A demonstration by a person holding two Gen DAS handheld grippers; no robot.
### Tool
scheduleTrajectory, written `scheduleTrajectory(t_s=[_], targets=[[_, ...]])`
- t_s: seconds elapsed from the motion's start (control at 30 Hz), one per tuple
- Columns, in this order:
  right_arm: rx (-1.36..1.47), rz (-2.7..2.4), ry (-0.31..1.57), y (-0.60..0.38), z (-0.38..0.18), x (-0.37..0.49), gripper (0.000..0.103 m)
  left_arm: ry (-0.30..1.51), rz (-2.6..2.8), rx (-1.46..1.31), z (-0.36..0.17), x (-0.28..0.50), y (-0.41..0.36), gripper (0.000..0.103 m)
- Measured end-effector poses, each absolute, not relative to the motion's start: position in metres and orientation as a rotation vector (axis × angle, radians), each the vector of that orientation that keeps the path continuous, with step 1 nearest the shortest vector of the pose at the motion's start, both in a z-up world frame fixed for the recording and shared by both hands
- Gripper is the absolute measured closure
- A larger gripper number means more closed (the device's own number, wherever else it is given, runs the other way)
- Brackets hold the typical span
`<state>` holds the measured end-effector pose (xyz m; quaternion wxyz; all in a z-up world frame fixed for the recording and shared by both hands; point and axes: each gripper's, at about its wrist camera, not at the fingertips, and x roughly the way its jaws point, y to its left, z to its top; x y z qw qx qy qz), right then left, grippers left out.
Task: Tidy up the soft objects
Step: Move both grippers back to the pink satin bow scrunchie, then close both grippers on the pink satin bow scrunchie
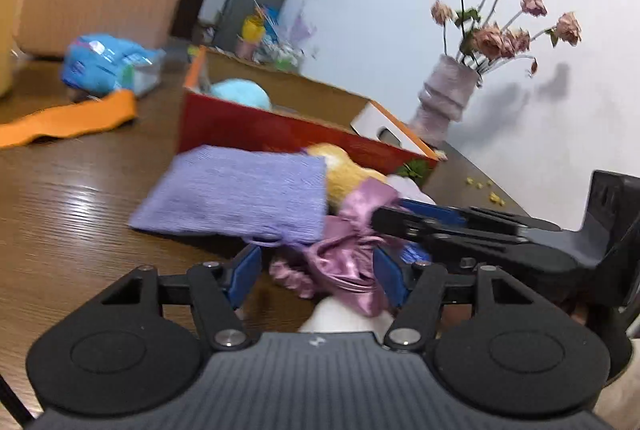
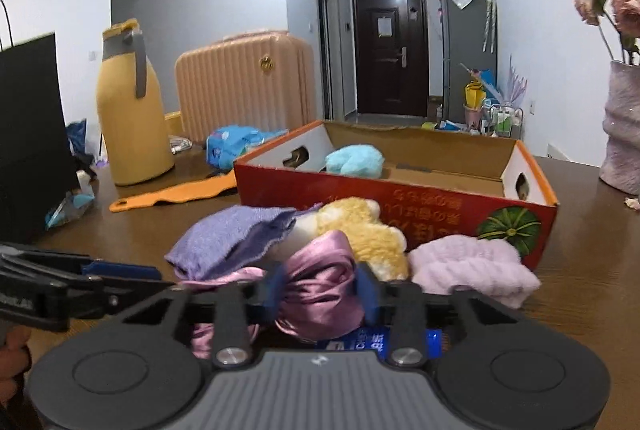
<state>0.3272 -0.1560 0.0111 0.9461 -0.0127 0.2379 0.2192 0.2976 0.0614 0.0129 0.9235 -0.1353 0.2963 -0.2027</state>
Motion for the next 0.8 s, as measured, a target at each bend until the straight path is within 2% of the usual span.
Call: scheduleTrajectory(t_s=[0.07, 0.13, 0.27, 0.47, 0.57, 0.8], targets=[[-0.055, 0.448, 0.49, -0.151, 0.009, 0.327, 0.081, 0.644, -0.419, -0.255, 0.008, 0.305, 0.051, 0.086], [-0.071, 0.45, 0.486, -0.15, 0.007, 0.324, 0.086, 0.663, -0.423, -0.269, 0.004, 0.308, 0.048, 0.088], [-0.051, 0.47, 0.444, -0.155, 0.014, 0.311, 0.092, 0.599, -0.445, -0.283, 0.017, 0.295, 0.049, 0.098], [-0.042, 0.48, 0.318, -0.17, 0.044, 0.247, 0.093, 0.457, -0.513, -0.25, 0.057, 0.237, 0.04, 0.098], [-0.001, 0.502, 0.319, -0.184, 0.049, 0.21, 0.093, 0.438, -0.551, -0.244, 0.064, 0.202, 0.036, 0.098], [0.07, 0.507, 0.44, -0.198, 0.011, 0.131, 0.093, 0.553, -0.53, -0.28, 0.023, 0.141, 0.032, 0.098]])
